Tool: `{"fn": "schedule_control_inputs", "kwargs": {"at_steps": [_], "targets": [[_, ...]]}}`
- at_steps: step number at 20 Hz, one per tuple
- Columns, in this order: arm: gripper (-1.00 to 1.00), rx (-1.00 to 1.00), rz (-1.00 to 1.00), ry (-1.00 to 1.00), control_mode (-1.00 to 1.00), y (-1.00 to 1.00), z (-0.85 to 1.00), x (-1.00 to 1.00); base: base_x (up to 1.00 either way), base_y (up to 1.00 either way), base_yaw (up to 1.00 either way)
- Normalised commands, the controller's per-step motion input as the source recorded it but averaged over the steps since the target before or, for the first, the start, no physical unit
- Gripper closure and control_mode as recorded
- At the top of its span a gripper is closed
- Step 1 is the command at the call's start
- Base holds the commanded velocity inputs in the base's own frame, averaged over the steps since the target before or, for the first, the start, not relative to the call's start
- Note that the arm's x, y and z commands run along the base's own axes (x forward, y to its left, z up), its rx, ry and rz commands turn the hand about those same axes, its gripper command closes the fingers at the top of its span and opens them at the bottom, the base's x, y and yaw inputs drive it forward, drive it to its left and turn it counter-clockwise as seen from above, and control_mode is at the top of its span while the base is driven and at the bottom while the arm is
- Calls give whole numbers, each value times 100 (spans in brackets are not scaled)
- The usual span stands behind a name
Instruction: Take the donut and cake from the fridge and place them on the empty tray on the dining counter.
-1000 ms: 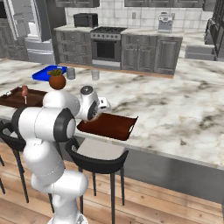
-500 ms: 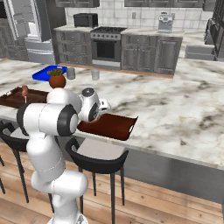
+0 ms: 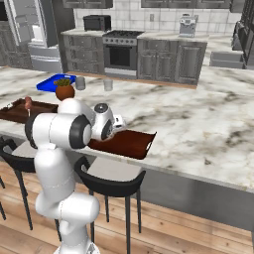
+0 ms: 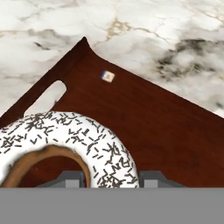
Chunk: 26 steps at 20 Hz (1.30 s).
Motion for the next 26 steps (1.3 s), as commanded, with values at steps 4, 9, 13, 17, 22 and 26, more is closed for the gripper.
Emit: {"fn": "schedule_control_inputs", "kwargs": {"at_steps": [4,9,13,17,22,26], "targets": [[100,0,0,0,-100,0,-14,11,0,0,0],[100,0,1,0,-100,0,-11,12,0,0,0],[100,0,1,0,-100,0,-7,6,0,0,0],[100,0,1,0,-100,0,-4,4,0,0,0],[-100,0,0,0,-100,0,-2,4,0,0,0],[-100,0,0,-2,-100,0,0,1,0,0,0]]}}
